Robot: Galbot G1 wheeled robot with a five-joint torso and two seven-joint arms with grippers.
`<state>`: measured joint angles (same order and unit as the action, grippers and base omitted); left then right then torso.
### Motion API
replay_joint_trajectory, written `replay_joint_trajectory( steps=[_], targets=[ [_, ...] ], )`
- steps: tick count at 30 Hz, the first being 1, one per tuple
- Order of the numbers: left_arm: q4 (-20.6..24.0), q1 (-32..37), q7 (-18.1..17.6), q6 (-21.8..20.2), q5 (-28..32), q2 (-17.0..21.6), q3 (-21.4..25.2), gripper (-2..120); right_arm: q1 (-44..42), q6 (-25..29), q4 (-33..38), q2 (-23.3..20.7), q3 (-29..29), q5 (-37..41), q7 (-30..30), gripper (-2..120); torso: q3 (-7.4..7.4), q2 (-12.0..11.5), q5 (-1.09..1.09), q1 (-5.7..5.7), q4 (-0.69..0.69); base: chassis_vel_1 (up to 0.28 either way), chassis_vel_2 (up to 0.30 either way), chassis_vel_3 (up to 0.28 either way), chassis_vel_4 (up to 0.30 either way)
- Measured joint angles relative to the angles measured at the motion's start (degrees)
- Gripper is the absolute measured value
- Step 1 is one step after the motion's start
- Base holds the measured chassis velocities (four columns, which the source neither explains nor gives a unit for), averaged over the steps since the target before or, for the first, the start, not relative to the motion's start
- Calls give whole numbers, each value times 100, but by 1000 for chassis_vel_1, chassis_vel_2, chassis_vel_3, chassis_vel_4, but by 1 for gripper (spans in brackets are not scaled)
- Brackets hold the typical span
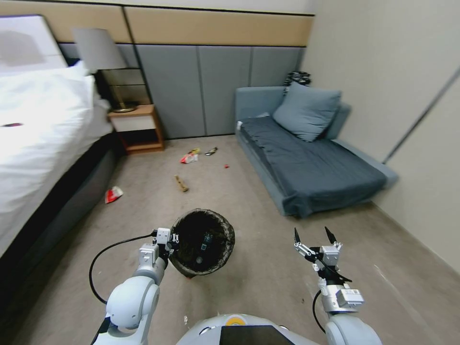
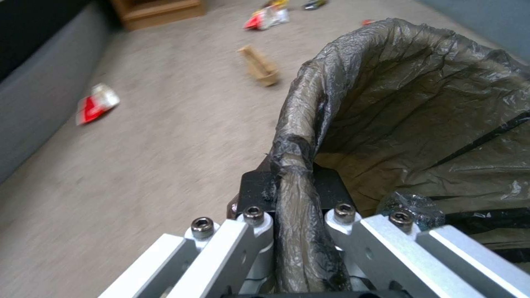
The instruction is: Pick up the trash bin, then pick up the garbage from the floor and place it into the trash bin.
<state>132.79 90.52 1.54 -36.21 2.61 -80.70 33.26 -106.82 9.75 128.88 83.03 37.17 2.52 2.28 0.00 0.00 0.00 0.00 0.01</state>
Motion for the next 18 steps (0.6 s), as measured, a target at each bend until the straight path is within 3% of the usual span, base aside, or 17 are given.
replay_joint_trajectory(
  steps=[8,18],
  targets=[
    [1,17,-52,74,-3,-19,-14,5,-3,-31,-9,0,-15,-3,23,100,0,0,0,0,2,118,113,104,107],
    [27,52,-119,84,-2,-64,-5,5,43,-115,-87,22,-30,-41,60,100,0,0,0,0,-2,19,22,15,18]
  ],
)
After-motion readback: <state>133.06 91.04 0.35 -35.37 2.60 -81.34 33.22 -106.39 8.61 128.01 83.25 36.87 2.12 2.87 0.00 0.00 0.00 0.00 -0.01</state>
